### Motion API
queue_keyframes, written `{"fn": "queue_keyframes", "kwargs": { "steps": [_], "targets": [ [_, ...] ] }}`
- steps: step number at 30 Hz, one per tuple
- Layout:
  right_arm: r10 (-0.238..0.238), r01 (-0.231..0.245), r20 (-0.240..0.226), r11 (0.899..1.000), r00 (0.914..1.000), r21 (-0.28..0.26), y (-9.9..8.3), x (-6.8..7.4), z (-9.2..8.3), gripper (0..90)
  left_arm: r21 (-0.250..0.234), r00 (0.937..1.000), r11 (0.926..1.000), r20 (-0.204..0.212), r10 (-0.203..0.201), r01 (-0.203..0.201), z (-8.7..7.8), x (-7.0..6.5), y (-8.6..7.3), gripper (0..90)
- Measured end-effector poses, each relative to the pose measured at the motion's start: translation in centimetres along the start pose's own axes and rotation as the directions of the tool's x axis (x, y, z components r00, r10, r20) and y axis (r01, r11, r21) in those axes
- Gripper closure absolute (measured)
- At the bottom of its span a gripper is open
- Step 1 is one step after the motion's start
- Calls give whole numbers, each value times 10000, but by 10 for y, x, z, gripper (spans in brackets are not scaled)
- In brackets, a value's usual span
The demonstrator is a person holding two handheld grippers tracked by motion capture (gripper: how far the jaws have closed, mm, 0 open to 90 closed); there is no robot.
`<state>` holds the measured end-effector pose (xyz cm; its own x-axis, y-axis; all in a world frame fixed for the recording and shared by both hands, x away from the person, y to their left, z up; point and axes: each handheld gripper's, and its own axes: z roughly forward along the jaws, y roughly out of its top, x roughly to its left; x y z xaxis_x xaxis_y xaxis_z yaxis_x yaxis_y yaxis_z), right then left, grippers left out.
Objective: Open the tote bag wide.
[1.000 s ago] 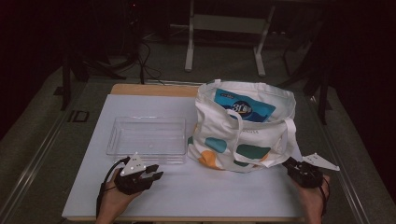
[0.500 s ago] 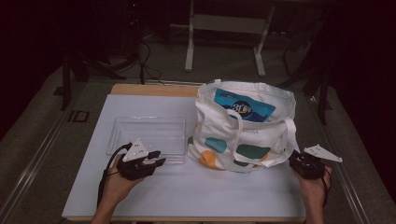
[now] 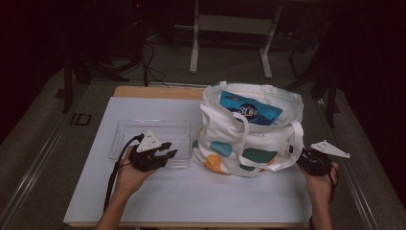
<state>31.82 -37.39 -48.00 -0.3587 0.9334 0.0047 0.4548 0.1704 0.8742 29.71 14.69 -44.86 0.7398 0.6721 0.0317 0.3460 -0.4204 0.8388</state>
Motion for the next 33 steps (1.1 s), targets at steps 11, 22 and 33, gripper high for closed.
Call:
{"fn": "queue_keyframes", "kwargs": {
  "steps": [11,22,33],
  "targets": [
    [-86,78,-210,9993,9997,-366,23,-1,12,708,-105,10000,9999,91,-13,14,14,7,21,623],
    [-605,592,-402,9977,9974,-323,35,0,20,753,-230,9996,9997,276,-5,12,23,9,36,636],
    [-776,736,-689,9955,9946,-597,31,3,20,870,-114,9981,9987,368,503,-500,43,7,68,775]
  ]
}}
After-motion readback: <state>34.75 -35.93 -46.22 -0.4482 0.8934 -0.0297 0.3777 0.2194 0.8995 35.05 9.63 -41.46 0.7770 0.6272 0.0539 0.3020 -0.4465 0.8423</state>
